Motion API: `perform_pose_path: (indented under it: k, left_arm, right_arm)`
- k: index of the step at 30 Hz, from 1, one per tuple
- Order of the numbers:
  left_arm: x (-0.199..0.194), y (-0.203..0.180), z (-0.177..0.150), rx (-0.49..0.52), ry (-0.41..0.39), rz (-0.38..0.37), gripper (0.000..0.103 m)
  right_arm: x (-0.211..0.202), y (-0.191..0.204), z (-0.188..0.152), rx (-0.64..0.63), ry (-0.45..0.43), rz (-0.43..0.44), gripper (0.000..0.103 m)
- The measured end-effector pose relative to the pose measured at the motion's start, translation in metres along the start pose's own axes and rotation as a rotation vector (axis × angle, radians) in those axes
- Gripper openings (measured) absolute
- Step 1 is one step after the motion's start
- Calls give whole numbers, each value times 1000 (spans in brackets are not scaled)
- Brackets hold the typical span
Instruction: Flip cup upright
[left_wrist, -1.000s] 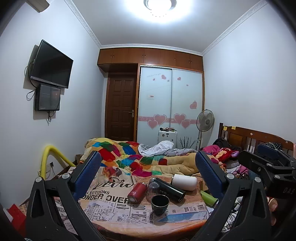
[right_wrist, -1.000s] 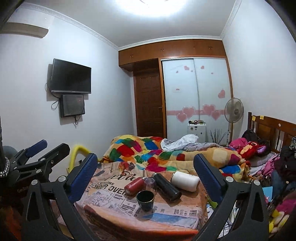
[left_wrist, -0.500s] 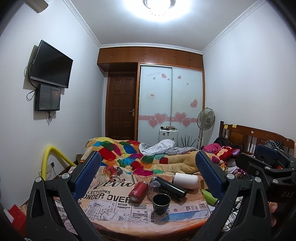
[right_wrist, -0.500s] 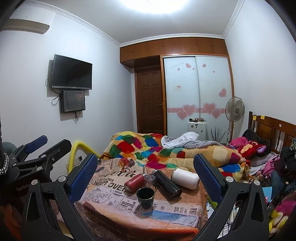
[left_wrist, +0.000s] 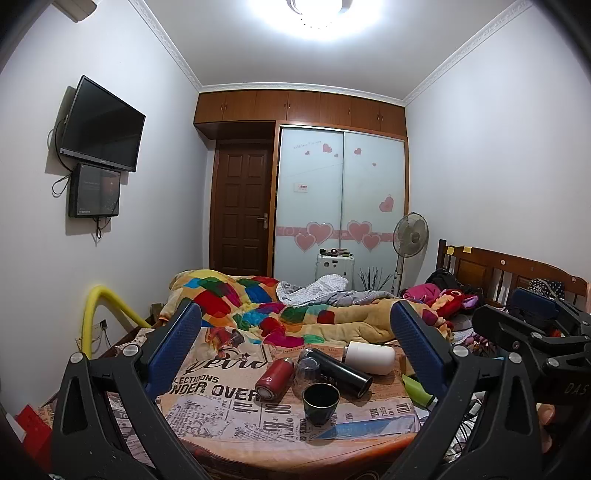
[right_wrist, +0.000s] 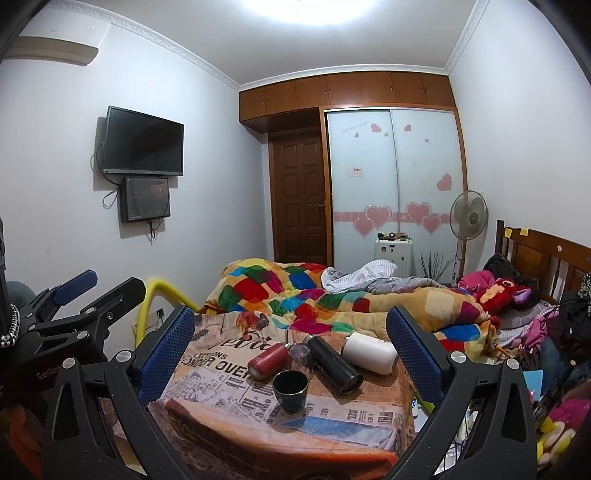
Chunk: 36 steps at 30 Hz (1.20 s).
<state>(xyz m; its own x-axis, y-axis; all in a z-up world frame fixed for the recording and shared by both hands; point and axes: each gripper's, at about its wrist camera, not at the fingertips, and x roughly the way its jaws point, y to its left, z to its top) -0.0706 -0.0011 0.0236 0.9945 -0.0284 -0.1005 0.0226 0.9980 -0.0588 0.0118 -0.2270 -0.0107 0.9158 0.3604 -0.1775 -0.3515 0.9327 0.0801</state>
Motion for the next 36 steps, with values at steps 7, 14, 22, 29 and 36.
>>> perform_pose_path:
  k: [7, 14, 22, 29, 36]
  left_arm:
    - [0, 1, -1, -2, 2, -2, 103]
    - [1, 2, -1, -5, 5, -5, 103]
    - [2, 1, -5, -12, 14, -10, 103]
    - [3, 0, -6, -12, 16, -10, 103]
    - [5, 1, -11, -17, 23, 3, 103]
  right_arm:
    - [0, -1, -1, -1, 5, -3, 103]
    - [-2, -2, 0, -2, 5, -2, 103]
    - [-2, -3, 0, -1, 6, -4, 103]
    - [-3, -4, 0, -2, 7, -3, 103]
    - [-1, -3, 0, -3, 11, -3, 103]
